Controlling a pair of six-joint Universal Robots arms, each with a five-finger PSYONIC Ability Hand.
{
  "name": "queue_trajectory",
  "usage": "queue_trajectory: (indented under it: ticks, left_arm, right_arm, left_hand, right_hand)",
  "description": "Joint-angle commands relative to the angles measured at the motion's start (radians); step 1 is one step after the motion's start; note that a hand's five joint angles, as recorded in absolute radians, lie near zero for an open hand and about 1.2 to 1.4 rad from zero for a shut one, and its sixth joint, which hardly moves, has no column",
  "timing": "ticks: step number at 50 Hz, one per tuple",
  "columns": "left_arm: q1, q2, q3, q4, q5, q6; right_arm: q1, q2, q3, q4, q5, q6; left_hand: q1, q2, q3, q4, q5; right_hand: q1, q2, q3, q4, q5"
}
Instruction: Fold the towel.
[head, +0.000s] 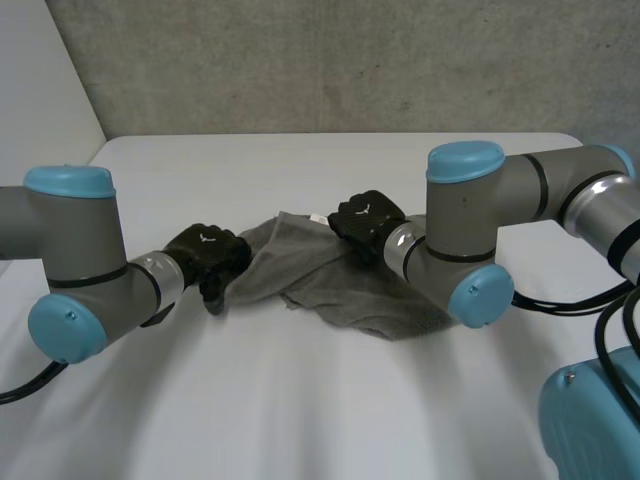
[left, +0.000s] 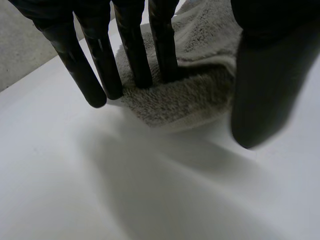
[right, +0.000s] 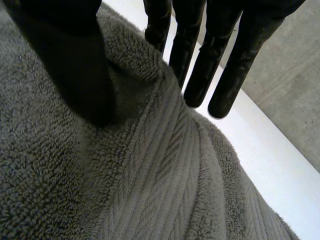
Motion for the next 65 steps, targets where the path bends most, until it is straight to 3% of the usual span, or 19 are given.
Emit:
queue_trajectory:
  ticks: [1,2,4,6,8,11,15,20,21,22,23,24,28,33,37,50,58,63,65]
  left_arm:
    - [-0.013,0.051,-0.038,0.035,-0.001,-0.011]
    - [-0.013,0.052,-0.039,0.035,-0.001,-0.011]
    - [-0.018,0.099,-0.081,0.035,-0.001,-0.012]
    - [-0.027,0.125,-0.11,0.035,-0.001,-0.013]
    - [-0.042,0.153,-0.144,0.036,0.001,-0.016]
    - [-0.082,0.217,-0.228,0.041,0.001,-0.041]
    - [-0.127,0.299,-0.324,0.047,0.002,-0.103]
    - [-0.214,0.363,-0.413,0.048,0.016,-0.21]
    - [-0.252,0.365,-0.425,0.048,0.025,-0.245]
    - [-0.253,0.365,-0.425,0.048,0.025,-0.246]
    - [-0.283,0.365,-0.43,0.048,0.034,-0.273]
    - [-0.298,0.366,-0.43,0.048,0.04,-0.288]
    - [-0.325,0.371,-0.422,0.048,0.048,-0.319]
    - [-0.337,0.374,-0.416,0.047,0.05,-0.322]
    - [-0.323,0.372,-0.408,0.048,0.045,-0.321]
    - [-0.135,0.386,-0.437,0.058,0.025,-0.312]
    - [-0.01,0.38,-0.457,0.087,0.024,-0.312]
    - [-0.001,0.365,-0.457,0.11,0.027,-0.312]
    - [-0.001,0.351,-0.457,0.121,0.027,-0.313]
  right_arm:
    - [0.019,-0.041,0.074,0.019,0.003,-0.016]
    - [0.019,-0.041,0.074,0.019,0.003,-0.016]
    - [0.014,-0.099,0.173,0.032,-0.009,-0.017]
    - [0.014,-0.099,0.174,0.032,-0.009,-0.017]
    - [0.003,-0.265,0.349,0.026,-0.009,-0.047]
    - [0.002,-0.338,0.425,0.026,-0.011,-0.078]
    - [-0.067,-0.537,0.668,0.064,-0.008,-0.245]
    - [-0.106,-0.621,0.772,0.141,-0.008,-0.394]
    - [-0.124,-0.649,0.799,0.198,-0.008,-0.472]
    - [-0.124,-0.65,0.8,0.198,-0.008,-0.473]
    - [-0.135,-0.661,0.798,0.21,-0.008,-0.489]
    - [-0.138,-0.679,0.786,0.2,-0.008,-0.468]
    - [-0.13,-0.703,0.708,0.187,-0.009,-0.335]
    - [-0.126,-0.687,0.625,0.192,-0.035,-0.186]
    - [-0.094,-0.558,0.526,0.195,-0.095,-0.103]
    - [0.011,-0.219,0.202,0.304,-0.041,-0.109]
    - [0.043,-0.128,0.128,0.302,-0.052,-0.117]
    - [0.058,-0.087,0.106,0.295,-0.043,-0.129]
    - [0.063,-0.072,0.087,0.296,-0.032,-0.134]
  left_hand:
    - [0.372,0.381,0.376,0.377,0.215]
    - [0.373,0.382,0.377,0.378,0.216]
    - [0.629,0.639,0.634,0.635,0.473]
    - [0.631,0.64,0.635,0.636,0.474]
    - [0.631,0.64,0.635,0.636,0.474]
    - [0.631,0.64,0.635,0.636,0.474]
    - [0.631,0.64,0.635,0.636,0.474]
    - [0.631,0.64,0.635,0.636,0.474]
    - [0.631,0.64,0.635,0.636,0.474]
    - [0.631,0.64,0.635,0.636,0.474]
    - [0.57,0.58,0.575,0.575,0.413]
    - [0.54,0.55,0.545,0.546,0.384]
    - [0.453,0.462,0.457,0.458,0.296]
    - [0.113,0.122,0.117,0.118,-0.044]
    - [-0.094,-0.084,-0.089,-0.088,-0.25]
    - [-0.185,-0.175,-0.18,-0.179,-0.342]
    - [-0.402,-0.392,-0.397,-0.396,-0.558]
    - [-0.423,-0.413,-0.418,-0.417,-0.58]
    - [-0.423,-0.413,-0.418,-0.417,-0.58]
  right_hand:
    - [0.487,0.487,0.501,0.501,0.496]
    - [0.489,0.488,0.502,0.502,0.497]
    - [0.489,0.488,0.502,0.502,0.497]
    - [0.489,0.488,0.502,0.502,0.497]
    - [0.489,0.488,0.502,0.502,0.497]
    - [0.489,0.488,0.502,0.502,0.497]
    - [0.489,0.488,0.502,0.502,0.497]
    - [0.489,0.488,0.502,0.502,0.497]
    - [0.065,0.065,0.079,0.079,0.074]
    - [0.061,0.061,0.074,0.074,0.069]
    - [-0.567,-0.568,-0.554,-0.554,-0.559]
    - [-0.733,-0.734,-0.72,-0.72,-0.725]
    - [-0.733,-0.734,-0.72,-0.72,-0.725]
    - [-0.733,-0.734,-0.72,-0.72,-0.725]
    - [-0.733,-0.734,-0.72,-0.72,-0.725]
    - [-0.733,-0.734,-0.72,-0.72,-0.725]
    - [-0.733,-0.734,-0.72,-0.72,-0.725]
    - [-0.733,-0.734,-0.72,-0.72,-0.725]
    - [-0.502,-0.502,-0.488,-0.488,-0.493]
